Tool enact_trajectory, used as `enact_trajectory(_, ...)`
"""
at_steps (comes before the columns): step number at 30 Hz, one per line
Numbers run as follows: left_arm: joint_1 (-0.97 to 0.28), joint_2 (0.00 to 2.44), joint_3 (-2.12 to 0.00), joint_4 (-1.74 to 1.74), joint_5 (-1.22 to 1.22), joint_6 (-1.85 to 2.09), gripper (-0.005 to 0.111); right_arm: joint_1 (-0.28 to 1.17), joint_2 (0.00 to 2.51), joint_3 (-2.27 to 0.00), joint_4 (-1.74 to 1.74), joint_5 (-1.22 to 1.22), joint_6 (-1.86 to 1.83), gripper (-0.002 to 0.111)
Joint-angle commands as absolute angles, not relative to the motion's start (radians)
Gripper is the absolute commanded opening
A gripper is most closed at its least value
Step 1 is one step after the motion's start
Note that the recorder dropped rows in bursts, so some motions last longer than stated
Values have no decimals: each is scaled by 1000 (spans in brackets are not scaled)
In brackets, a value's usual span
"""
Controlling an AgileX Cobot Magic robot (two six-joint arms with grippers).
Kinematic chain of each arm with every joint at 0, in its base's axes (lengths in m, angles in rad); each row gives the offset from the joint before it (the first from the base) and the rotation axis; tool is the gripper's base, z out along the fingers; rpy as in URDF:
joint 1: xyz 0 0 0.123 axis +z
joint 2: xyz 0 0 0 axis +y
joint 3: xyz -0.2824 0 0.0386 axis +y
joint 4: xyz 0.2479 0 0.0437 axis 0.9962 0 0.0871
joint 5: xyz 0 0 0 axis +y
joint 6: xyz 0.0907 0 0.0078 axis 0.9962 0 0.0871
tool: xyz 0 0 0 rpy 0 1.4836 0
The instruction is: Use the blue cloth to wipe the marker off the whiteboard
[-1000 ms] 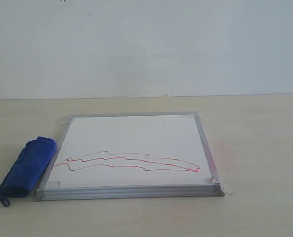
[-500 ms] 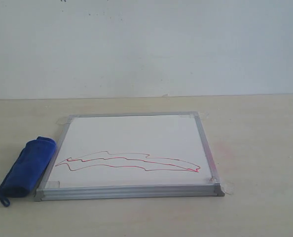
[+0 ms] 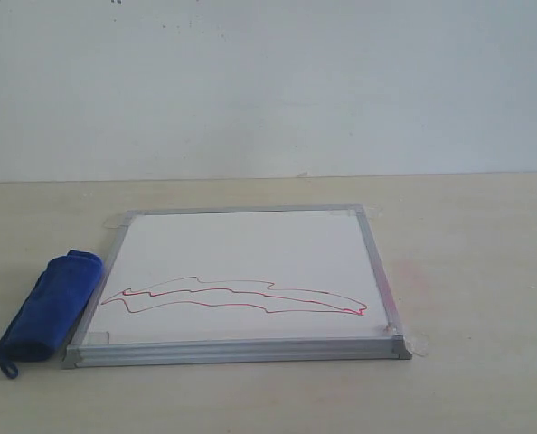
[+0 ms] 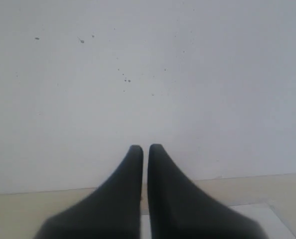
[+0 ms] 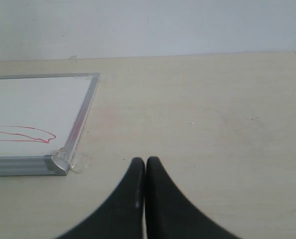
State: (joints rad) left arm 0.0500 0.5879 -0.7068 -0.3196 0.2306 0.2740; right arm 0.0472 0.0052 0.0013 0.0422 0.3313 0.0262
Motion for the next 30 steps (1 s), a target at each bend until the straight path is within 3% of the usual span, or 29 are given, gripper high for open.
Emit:
enact_trajectory(1, 49, 606, -715, -318, 232, 281, 4, 40, 0, 0, 44, 325, 23, 0)
enact_trajectory(18, 49, 656, -715, -254, 240, 281, 4, 40, 0, 0, 44, 325, 23, 0)
enact_trajectory(30, 49, 1071, -751, -250, 525, 240, 4, 40, 0, 0, 44, 325, 23, 0)
